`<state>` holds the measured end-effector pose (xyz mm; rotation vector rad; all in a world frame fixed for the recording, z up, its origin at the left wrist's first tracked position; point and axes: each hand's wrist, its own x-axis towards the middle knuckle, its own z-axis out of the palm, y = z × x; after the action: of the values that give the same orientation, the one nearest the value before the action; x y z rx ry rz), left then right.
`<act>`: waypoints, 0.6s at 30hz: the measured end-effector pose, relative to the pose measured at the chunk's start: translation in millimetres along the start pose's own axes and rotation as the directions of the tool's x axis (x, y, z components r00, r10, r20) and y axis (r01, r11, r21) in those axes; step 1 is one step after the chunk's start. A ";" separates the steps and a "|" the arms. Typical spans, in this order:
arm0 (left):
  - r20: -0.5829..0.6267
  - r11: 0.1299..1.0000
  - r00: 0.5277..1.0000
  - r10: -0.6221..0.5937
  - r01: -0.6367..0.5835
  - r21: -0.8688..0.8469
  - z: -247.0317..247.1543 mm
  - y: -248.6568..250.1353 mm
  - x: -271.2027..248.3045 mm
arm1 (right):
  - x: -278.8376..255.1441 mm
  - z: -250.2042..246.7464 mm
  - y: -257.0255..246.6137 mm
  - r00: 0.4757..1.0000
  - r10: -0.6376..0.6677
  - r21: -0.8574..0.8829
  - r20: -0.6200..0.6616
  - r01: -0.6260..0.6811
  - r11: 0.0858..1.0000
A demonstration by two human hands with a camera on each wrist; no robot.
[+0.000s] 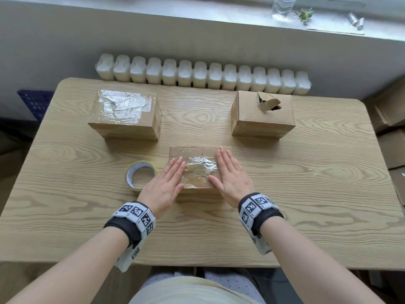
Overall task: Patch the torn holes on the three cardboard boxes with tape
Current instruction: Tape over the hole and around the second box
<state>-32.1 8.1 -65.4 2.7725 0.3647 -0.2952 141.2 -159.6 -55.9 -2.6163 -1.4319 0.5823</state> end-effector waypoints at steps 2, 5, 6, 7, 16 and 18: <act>0.011 0.999 1.000 -0.005 0.005 -0.038 -0.5 2.2 0.2 | -6.4 -2.0 7.1 0.998 0.054 0.066 0.010 -0.055 0.996; 0.055 0.973 0.994 -0.096 0.106 -0.204 -7.1 7.4 -0.3 | -17.9 -4.2 11.4 0.976 0.211 0.341 0.046 -0.214 0.915; 0.071 0.948 0.986 -0.149 0.163 -0.274 -12.2 10.2 -1.7 | -21.1 -3.5 13.2 0.963 0.263 0.457 0.065 -0.263 0.849; 0.079 0.917 0.978 -0.194 0.210 -0.341 -14.9 11.4 -4.0 | -24.4 -3.5 14.3 0.953 0.294 0.562 0.078 -0.286 0.776; 0.193 0.509 0.941 -0.278 0.315 -0.801 -24.8 1.1 -6.5 | -19.8 -10.8 14.6 0.953 0.240 0.913 0.183 -0.255 0.317; 0.190 0.451 0.943 -0.274 0.301 -0.841 -30.4 -1.7 0.4 | -13.1 -13.5 14.2 0.950 0.259 0.923 0.176 -0.251 0.293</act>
<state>-27.4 20.2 -37.9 1.6735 0.7451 -0.1514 151.1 -177.0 -43.6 -1.7785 -0.3190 1.0343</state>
